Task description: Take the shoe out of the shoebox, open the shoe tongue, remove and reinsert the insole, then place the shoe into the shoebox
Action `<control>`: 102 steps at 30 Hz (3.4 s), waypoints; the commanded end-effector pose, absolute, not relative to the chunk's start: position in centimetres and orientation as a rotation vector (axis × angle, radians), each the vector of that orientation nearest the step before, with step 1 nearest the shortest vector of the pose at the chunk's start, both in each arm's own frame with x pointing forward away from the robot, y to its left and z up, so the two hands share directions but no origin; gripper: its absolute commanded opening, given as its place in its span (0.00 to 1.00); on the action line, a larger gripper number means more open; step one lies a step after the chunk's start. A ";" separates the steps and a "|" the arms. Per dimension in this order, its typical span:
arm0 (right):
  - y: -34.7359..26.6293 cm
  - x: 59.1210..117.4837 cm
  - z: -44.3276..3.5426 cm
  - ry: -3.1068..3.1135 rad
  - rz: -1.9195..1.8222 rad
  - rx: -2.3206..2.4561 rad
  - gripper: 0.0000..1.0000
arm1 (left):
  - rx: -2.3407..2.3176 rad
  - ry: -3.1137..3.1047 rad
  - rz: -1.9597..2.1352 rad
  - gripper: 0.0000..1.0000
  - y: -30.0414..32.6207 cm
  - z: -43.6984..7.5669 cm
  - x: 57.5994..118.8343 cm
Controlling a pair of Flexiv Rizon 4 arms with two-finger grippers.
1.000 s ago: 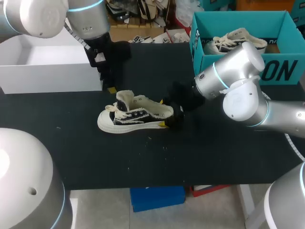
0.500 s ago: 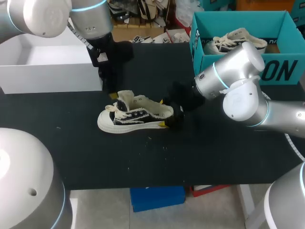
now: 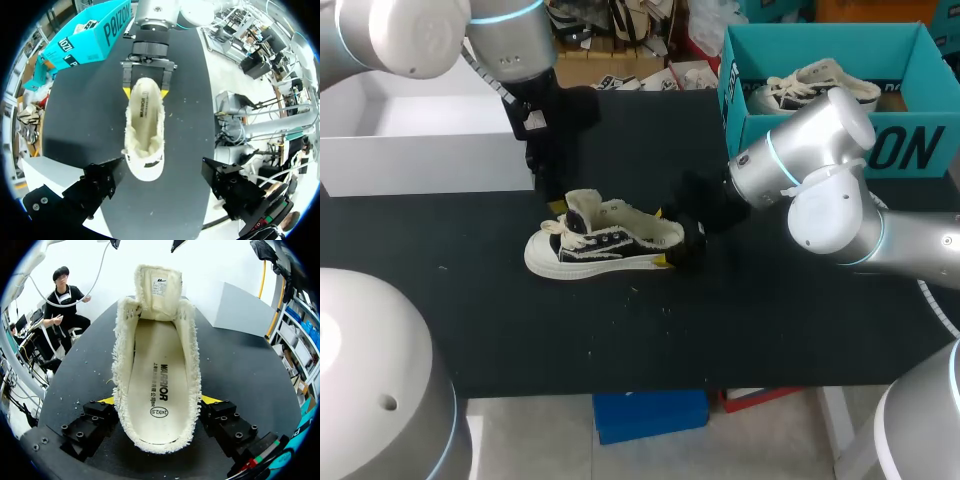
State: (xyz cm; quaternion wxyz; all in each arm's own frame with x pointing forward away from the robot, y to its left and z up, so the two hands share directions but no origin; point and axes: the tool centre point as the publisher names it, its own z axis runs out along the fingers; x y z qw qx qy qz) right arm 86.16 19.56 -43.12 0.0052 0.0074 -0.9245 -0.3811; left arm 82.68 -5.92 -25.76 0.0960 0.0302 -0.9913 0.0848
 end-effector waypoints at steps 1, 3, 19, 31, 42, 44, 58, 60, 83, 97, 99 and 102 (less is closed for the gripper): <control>19.5 86.1 -43.1 -2.896 -1.189 0.021 0.00 | 0.089 -2.937 0.249 1.00 -6.0 -25.9 82.7; 19.5 86.1 -43.1 -2.896 -1.189 0.021 0.00 | 0.089 -2.937 0.249 1.00 -6.0 -25.9 82.7; 19.5 86.1 -43.1 -2.896 -1.189 0.021 0.00 | -0.004 -2.907 0.276 0.00 -8.3 -25.3 77.5; 19.5 86.1 -43.1 -2.896 -1.189 0.021 0.00 | -0.003 -2.882 0.272 0.00 -10.7 -27.7 80.9; 19.5 86.1 -43.1 -2.896 -1.189 0.021 0.00 | 0.035 -2.851 0.232 0.00 -12.8 -30.2 83.7; 19.5 86.1 -43.1 -2.896 -1.189 0.021 0.00 | 0.039 -2.838 0.222 0.00 -13.0 -30.8 84.0; 19.5 86.1 -43.1 -2.896 -1.189 0.021 0.00 | 0.047 -2.801 0.171 0.00 -13.2 -34.8 84.4; 19.5 86.1 -43.1 -2.896 -1.189 0.021 0.00 | 0.046 -2.796 0.162 0.00 -13.2 -35.4 84.0; 19.5 86.1 -43.1 -2.896 -1.189 0.021 0.00 | 0.077 -2.796 0.159 0.00 -13.1 -39.0 81.5; 19.5 86.1 -43.1 -2.896 -1.189 0.021 0.00 | 0.130 -2.881 0.146 0.00 -13.1 -40.3 81.5; 19.5 86.1 -43.1 -2.896 -1.189 0.021 0.00 | 0.132 -2.878 0.148 0.00 -13.1 -40.5 81.5; 19.5 86.1 -43.1 -2.896 -1.189 0.021 0.00 | 0.136 -2.875 0.148 0.00 -13.2 -40.9 81.5</control>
